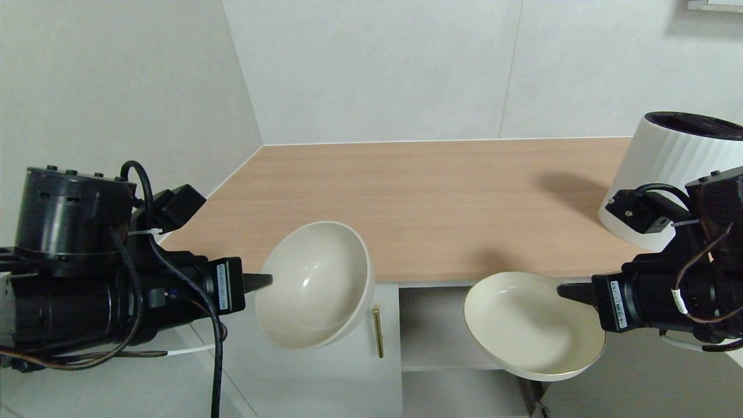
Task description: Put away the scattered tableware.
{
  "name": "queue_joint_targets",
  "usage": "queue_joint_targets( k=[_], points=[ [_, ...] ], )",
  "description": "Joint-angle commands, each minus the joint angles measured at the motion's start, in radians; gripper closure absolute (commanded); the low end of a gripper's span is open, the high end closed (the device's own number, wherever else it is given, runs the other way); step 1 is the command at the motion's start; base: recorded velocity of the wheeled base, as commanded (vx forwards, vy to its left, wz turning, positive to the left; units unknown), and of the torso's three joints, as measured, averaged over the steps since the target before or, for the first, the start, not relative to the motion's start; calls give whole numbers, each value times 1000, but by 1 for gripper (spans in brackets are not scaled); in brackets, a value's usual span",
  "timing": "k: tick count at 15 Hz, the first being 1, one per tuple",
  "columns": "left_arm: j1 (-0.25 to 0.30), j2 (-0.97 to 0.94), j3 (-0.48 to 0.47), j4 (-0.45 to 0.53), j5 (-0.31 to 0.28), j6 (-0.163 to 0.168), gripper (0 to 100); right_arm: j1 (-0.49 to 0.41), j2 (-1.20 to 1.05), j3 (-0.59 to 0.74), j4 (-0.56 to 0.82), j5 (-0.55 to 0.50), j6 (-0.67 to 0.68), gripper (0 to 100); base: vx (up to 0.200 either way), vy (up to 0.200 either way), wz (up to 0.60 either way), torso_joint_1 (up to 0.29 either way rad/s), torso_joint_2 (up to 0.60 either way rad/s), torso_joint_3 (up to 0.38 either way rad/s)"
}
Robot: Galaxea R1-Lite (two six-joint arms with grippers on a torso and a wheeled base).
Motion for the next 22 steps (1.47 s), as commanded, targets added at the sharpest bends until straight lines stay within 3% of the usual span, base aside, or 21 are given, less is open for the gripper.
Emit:
queue_joint_targets(
  k=[1,7,22],
  points=[
    [2,4,0,0,0,-1,100,0,14,1,0,0,0,100,0,0,0,0,0,0],
    [0,3,0,0,0,-1,100,0,17,4,0,0,-1,100,0,0,0,-57,139,77],
    [0,4,5,0,0,1,100,0,35,7,0,0,-1,100,0,0,0,-153,442,285]
  ],
)
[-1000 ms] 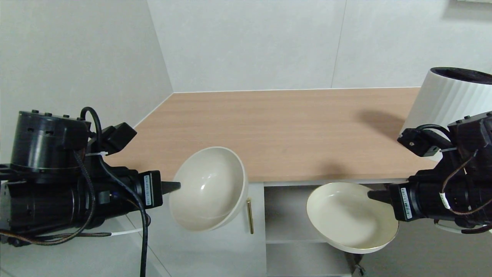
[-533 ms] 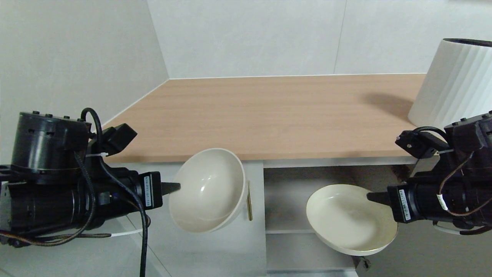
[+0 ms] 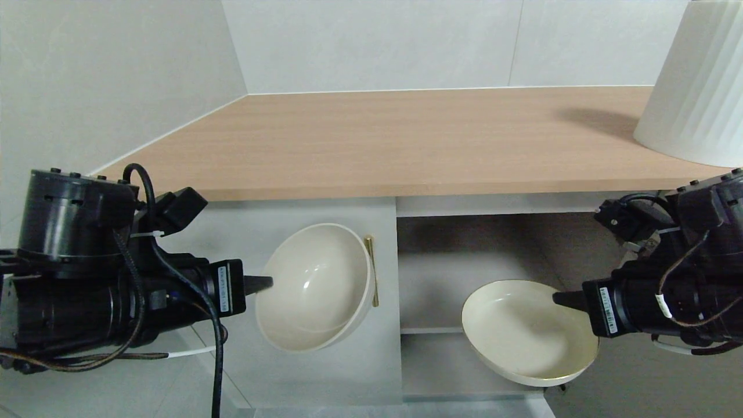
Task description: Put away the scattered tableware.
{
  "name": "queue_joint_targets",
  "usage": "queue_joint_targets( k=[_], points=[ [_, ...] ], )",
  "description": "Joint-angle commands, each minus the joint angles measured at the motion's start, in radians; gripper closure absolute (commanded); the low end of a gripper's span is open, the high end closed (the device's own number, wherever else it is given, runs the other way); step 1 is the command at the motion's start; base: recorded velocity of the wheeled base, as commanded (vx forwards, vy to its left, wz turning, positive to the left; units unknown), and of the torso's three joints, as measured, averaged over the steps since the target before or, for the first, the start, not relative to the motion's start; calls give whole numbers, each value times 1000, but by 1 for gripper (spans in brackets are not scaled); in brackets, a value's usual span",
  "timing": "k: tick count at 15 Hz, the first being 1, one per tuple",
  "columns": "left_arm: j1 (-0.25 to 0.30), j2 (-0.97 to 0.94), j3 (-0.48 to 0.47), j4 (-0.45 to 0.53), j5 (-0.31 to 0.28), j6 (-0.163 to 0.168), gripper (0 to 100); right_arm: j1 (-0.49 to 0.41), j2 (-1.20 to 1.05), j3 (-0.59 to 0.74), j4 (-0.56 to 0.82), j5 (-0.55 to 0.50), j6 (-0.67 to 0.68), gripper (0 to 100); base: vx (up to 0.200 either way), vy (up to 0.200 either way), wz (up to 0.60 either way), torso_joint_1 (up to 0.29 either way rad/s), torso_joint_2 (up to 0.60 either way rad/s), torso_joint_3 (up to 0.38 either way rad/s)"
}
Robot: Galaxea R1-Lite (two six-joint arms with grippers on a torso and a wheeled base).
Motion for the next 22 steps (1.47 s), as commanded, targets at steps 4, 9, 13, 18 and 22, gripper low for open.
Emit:
queue_joint_targets(
  k=[4,9,13,18,22],
  points=[
    [0,2,0,-1,0,-1,100,0,8,0,-1,0,1,100,0,0,0,-13,54,40],
    [-3,2,1,-1,0,-1,100,14,103,1,-1,2,1,100,0,0,0,0,0,0],
    [-11,2,1,-1,0,-1,100,25,271,-11,-11,-7,5,100,0,0,0,0,0,0],
    [-11,2,1,-1,0,-1,100,-21,475,-6,-212,-61,48,100,0,0,0,0,0,0],
    [-12,3,3,-1,0,-1,100,-66,645,-6,-468,-172,102,100,0,0,0,0,0,0]
  ],
)
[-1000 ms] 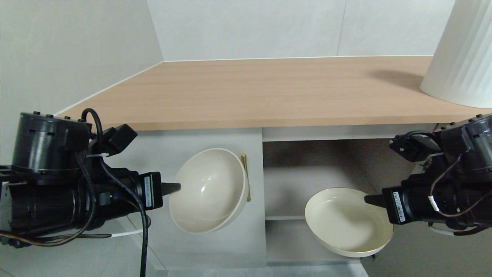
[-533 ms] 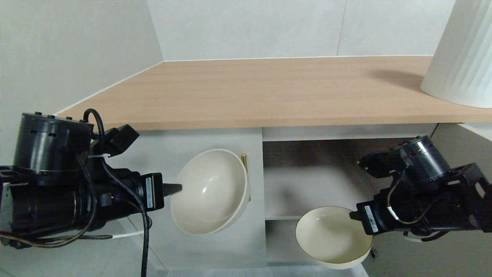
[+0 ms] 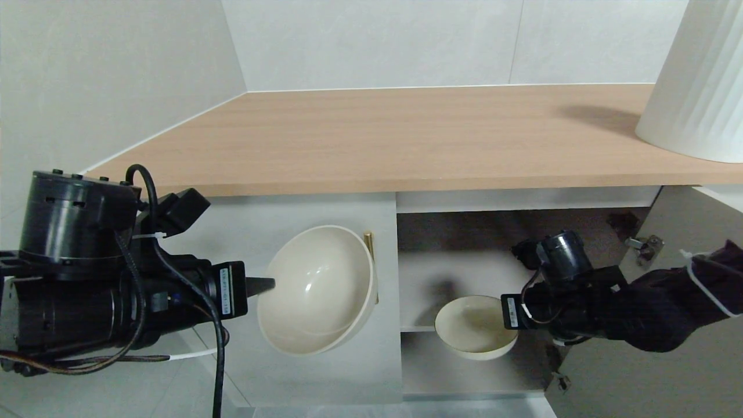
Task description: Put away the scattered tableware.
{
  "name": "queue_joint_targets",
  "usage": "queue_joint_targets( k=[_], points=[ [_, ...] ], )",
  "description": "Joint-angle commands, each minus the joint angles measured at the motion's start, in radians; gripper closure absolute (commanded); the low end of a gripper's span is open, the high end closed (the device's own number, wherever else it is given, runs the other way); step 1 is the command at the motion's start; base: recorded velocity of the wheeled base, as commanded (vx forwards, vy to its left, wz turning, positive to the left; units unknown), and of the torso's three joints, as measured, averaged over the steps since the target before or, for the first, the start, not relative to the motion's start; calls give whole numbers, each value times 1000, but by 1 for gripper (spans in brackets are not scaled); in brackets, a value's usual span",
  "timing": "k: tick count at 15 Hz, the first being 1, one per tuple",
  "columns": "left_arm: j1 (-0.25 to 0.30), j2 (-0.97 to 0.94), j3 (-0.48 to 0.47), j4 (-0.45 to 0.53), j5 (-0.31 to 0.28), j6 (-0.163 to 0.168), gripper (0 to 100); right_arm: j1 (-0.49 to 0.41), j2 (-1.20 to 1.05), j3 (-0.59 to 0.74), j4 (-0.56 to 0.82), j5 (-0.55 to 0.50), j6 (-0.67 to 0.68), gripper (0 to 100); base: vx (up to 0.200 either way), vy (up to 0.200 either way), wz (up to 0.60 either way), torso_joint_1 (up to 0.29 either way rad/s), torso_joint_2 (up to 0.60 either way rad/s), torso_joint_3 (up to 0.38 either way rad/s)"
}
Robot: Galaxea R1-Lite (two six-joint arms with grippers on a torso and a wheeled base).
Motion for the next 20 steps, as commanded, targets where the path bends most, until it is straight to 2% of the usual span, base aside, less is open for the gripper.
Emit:
queue_joint_targets(
  k=[1,5,7,16,20],
  points=[
    [-2,3,0,0,0,-1,100,-35,142,2,-115,-54,14,100,0,0,0,0,0,0],
    [-2,3,5,0,0,1,100,-72,242,-22,-264,-144,17,100,0,0,0,0,0,0],
    [-2,3,5,0,0,1,100,-80,283,-53,-293,-209,31,100,0,0,0,0,0,0],
    [-2,12,5,0,0,1,100,-124,370,-151,-302,-238,34,100,0,0,0,0,0,0],
    [-3,18,5,0,0,1,100,-126,390,-164,-350,-250,31,100,0,0,0,0,0,0]
  ],
)
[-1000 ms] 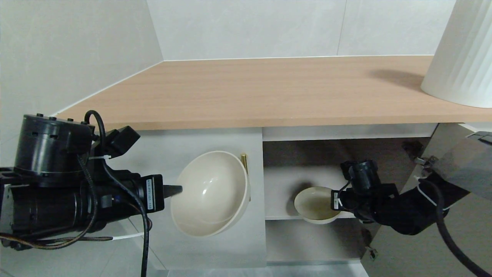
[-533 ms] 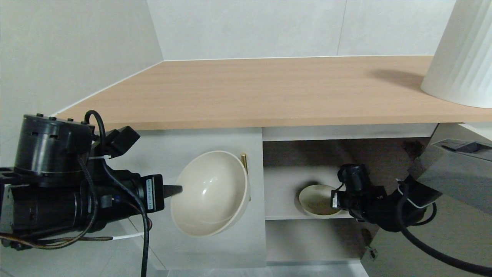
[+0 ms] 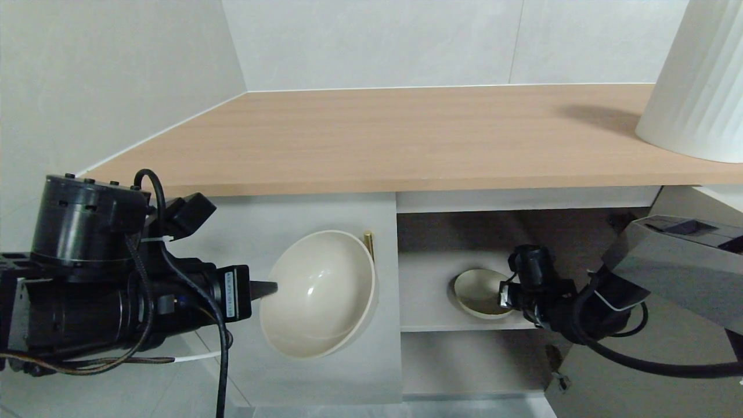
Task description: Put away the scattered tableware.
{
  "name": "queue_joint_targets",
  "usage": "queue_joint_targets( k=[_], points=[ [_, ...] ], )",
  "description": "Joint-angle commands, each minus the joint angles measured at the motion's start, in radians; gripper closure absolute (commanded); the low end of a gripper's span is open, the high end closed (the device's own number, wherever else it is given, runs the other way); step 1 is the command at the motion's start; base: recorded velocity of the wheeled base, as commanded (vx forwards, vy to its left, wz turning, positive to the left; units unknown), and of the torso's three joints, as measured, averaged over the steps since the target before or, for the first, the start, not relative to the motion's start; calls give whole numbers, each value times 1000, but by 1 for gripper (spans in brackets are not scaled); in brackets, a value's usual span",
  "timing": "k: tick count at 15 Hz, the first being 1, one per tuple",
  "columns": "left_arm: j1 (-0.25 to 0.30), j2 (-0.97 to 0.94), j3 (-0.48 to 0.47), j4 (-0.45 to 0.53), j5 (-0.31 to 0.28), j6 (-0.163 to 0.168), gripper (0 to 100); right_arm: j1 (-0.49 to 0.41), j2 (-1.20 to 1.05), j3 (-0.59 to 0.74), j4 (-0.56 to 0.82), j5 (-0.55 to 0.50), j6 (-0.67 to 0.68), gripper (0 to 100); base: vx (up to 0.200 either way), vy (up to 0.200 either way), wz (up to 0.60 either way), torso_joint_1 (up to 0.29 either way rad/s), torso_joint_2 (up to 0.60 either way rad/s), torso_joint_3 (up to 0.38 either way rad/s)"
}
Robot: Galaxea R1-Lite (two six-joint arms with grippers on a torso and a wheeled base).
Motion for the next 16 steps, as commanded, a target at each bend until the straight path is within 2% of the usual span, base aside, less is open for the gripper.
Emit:
queue_joint_targets(
  k=[1,5,6,11,13,15,16],
  points=[
    [-2,5,0,0,0,-1,100,-1,7,-3,-1,-1,0,100,0,0,0,0,0,0],
    [-2,5,0,0,0,-1,100,-1,7,-5,-13,-2,1,100,0,0,0,0,0,0],
    [-2,5,0,0,0,-1,100,-3,6,-5,-15,-2,1,0,0,0,0,0,0,0],
    [-2,22,0,-3,2,-1,100,-1,-26,5,-13,2,15,0,0,0,0,0,0,0],
    [-25,45,11,-2,2,3,100,8,-88,44,-4,14,14,0,0,0,0,0,0,0],
    [-74,79,58,-3,3,75,100,49,-146,101,7,119,14,0,0,0,0,0,0,0],
    [-111,94,75,-6,2,95,100,75,-184,138,8,166,12,0,0,0,0,0,0,0]
  ],
)
